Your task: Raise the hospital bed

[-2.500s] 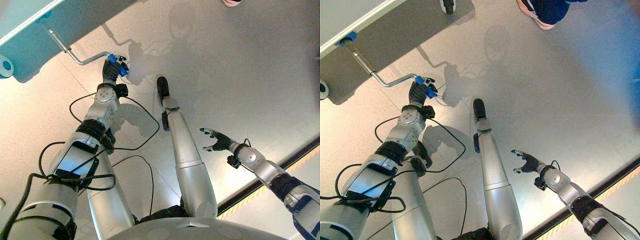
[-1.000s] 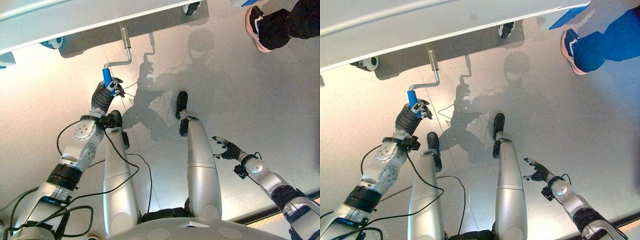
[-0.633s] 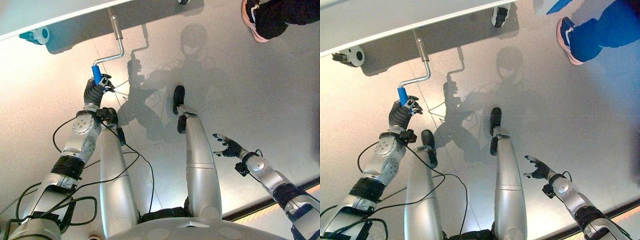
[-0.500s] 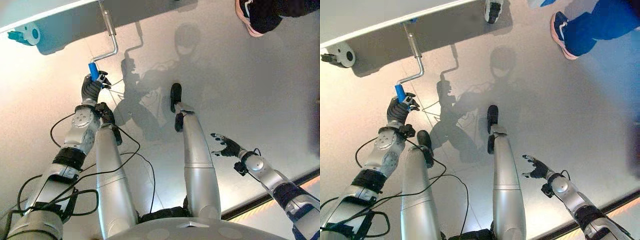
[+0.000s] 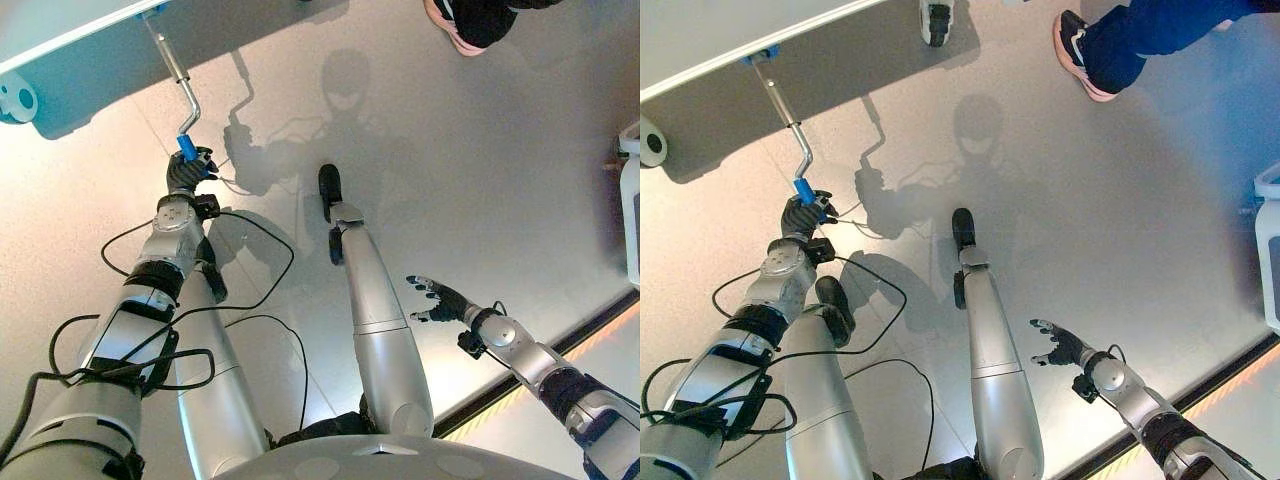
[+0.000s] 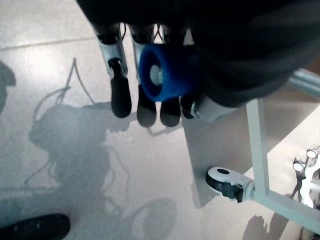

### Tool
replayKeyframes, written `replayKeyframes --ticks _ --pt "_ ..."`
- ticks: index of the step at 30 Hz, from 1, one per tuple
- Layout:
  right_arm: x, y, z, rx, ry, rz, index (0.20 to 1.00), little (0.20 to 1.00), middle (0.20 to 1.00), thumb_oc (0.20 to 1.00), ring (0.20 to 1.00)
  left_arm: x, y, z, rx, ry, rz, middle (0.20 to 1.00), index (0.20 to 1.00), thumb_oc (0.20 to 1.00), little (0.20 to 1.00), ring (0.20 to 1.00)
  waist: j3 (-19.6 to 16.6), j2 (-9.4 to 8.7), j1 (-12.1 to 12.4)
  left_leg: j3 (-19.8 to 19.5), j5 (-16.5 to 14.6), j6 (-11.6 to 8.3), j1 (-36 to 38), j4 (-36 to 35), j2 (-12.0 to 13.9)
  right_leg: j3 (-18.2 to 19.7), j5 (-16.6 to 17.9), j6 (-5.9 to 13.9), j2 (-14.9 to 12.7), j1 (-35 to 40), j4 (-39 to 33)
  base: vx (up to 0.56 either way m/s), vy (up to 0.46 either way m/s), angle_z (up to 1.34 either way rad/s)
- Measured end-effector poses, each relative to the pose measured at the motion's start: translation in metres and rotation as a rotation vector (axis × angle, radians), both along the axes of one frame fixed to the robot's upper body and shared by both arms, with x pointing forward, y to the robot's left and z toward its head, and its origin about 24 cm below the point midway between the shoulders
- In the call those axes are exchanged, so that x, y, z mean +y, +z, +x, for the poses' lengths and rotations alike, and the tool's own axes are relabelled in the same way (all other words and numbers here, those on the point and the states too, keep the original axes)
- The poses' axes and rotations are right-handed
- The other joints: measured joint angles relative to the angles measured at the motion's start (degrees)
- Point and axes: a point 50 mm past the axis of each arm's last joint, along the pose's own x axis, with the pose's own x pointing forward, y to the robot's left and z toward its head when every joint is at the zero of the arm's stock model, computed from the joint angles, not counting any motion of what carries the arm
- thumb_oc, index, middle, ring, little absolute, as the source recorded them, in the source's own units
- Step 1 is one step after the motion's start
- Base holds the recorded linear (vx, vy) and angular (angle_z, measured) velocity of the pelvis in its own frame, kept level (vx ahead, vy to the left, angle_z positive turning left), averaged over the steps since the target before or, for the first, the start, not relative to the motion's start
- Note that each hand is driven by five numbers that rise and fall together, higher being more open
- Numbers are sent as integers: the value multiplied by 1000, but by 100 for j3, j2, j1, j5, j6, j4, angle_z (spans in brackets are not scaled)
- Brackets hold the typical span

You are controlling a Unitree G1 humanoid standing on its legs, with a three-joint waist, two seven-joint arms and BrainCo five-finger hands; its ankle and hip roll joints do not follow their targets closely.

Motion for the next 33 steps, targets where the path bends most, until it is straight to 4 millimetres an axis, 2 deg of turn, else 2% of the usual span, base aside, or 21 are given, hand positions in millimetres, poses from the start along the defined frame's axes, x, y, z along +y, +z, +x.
replayKeyframes --ticks 3,11,13,14,27,33 --pt "0 0 0 0 -2 1 1000 1000 1000 1000 1000 4 -3 -2 17 25 -2 200 200 200 200 200 -2 -10 -75 47 -2 -2 60 -13 16 43 2 3 24 34 -15 -10 -33 -6" --pt "-2 0 0 2 -4 -5 1000 1000 1000 1000 1000 1 -9 -3 26 37 -25 200 200 200 200 200 -2 -25 -81 167 -7 -11 207 -104 87 83 25 -23 55 54 -26 -11 -42 -5" --pt "-3 1 0 1 -3 -6 1000 1000 1000 1000 1000 1 -12 -4 35 41 -30 451 451 451 451 451 -2 -25 -90 179 -6 -11 284 -149 88 83 21 -29 56 113 -40 -2 -17 0" --pt "-3 1 0 1 -3 -7 1000 1000 1000 1000 1000 1 -14 -5 40 43 -28 1000 1000 1000 1000 1000 -2 -25 -88 186 -6 -11 318 -176 85 84 17 -35 52 138 -55 0 0 0" --pt "-3 1 -1 0 -5 -7 1000 1000 1000 1000 1000 -4 -14 -3 37 27 -31 1000 1000 1000 1000 1000 -2 -24 -79 164 25 15 337 -275 57 38 -33 -97 -33 138 11 4 -20 4" --pt "-3 1 0 -7 -11 -8 1000 1000 1000 1000 1000 -1 -27 -9 77 36 -22 1000 1000 1000 1000 1000 -8 -11 -46 136 48 9 541 -391 26 -39 -180 -153 -94 253 154 0 -28 7"
